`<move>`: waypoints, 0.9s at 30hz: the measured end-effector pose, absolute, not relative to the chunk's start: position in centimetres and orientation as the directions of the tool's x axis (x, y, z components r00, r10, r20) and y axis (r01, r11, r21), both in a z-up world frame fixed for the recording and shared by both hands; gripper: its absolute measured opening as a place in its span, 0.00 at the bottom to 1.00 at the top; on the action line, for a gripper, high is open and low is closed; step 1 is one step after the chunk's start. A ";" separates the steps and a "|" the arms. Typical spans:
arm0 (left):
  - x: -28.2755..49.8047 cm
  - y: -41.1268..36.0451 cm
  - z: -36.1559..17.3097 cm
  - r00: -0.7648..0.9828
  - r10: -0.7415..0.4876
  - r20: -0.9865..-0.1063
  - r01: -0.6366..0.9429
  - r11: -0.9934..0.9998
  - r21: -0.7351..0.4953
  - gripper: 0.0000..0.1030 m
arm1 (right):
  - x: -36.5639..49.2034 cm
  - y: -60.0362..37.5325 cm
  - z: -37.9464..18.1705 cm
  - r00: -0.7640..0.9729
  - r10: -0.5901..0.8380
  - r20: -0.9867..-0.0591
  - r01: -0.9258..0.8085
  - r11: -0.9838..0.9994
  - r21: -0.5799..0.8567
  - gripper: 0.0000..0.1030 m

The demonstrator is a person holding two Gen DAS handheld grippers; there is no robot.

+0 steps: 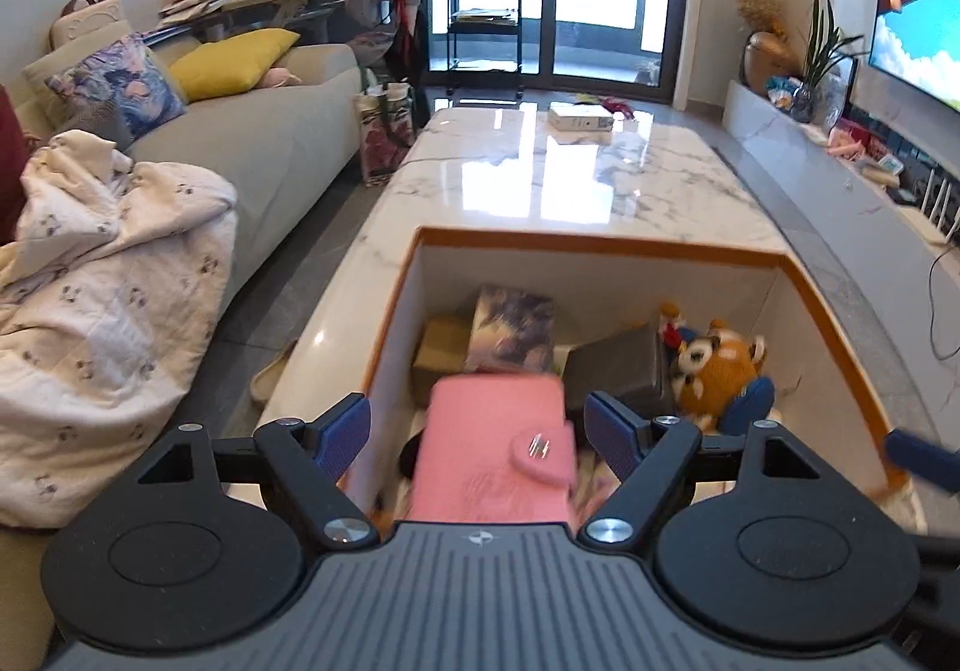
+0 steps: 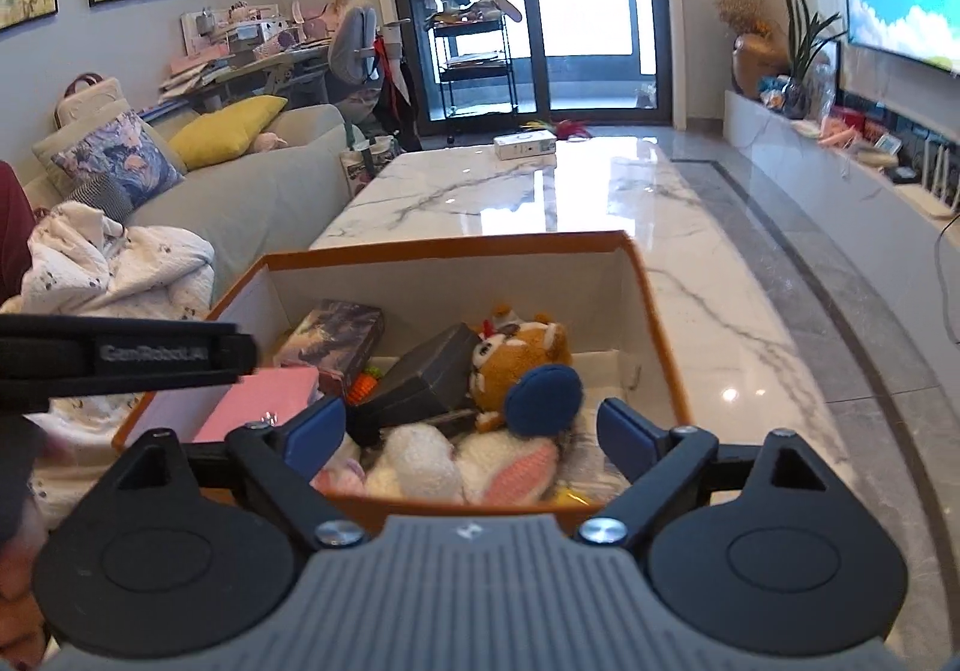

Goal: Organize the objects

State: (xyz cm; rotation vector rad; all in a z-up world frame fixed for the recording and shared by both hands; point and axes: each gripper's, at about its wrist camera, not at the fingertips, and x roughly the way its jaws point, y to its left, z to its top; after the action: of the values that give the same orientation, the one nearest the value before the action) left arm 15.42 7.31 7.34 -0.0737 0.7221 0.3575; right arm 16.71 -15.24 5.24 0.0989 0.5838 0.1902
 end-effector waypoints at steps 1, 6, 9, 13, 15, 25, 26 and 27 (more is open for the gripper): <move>14.6 7.1 7.4 0.693 0.298 -0.657 -0.341 0.938 0.066 0.90 | 16.2 -15.3 5.5 0.820 0.199 -0.537 -0.145 0.979 0.142 0.90; 10.4 6.2 7.1 0.697 0.287 -0.657 -0.338 0.940 0.053 0.91 | 13.3 -16.0 6.0 0.826 0.178 -0.535 -0.121 0.983 0.139 0.93; 8.8 6.0 6.9 0.701 0.257 -0.666 -0.331 0.944 0.016 0.92 | 11.7 -16.7 5.4 0.810 0.154 -0.566 -0.080 0.985 0.153 0.93; 7.5 4.8 6.6 0.704 0.264 -0.660 -0.317 0.948 0.042 0.97 | 10.0 -16.9 4.8 0.791 0.138 -0.596 -0.059 0.987 0.149 0.93; 7.3 3.9 6.5 0.700 0.276 -0.659 -0.304 0.950 0.075 0.97 | 9.4 -16.5 4.7 0.790 0.124 -0.601 -0.065 0.991 0.119 0.93; 7.0 3.5 5.9 0.689 0.291 -0.664 -0.290 0.950 0.115 0.97 | 8.8 -15.0 4.4 0.796 0.040 -0.604 -0.062 0.998 -0.016 0.94; 7.1 3.7 5.9 0.690 0.282 -0.666 -0.290 0.952 0.102 0.98 | 8.9 -15.0 4.4 0.793 0.039 -0.607 -0.062 0.998 -0.017 0.94; 7.0 3.9 5.8 0.693 0.274 -0.667 -0.290 0.953 0.091 0.98 | 9.0 -15.0 4.3 0.792 0.037 -0.610 -0.062 0.998 -0.020 0.94</move>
State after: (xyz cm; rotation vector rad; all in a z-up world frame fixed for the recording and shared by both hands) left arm 7.01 3.86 5.84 -0.0223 0.7412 0.3152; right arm 9.01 -14.95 4.31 -0.0395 0.6552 0.0528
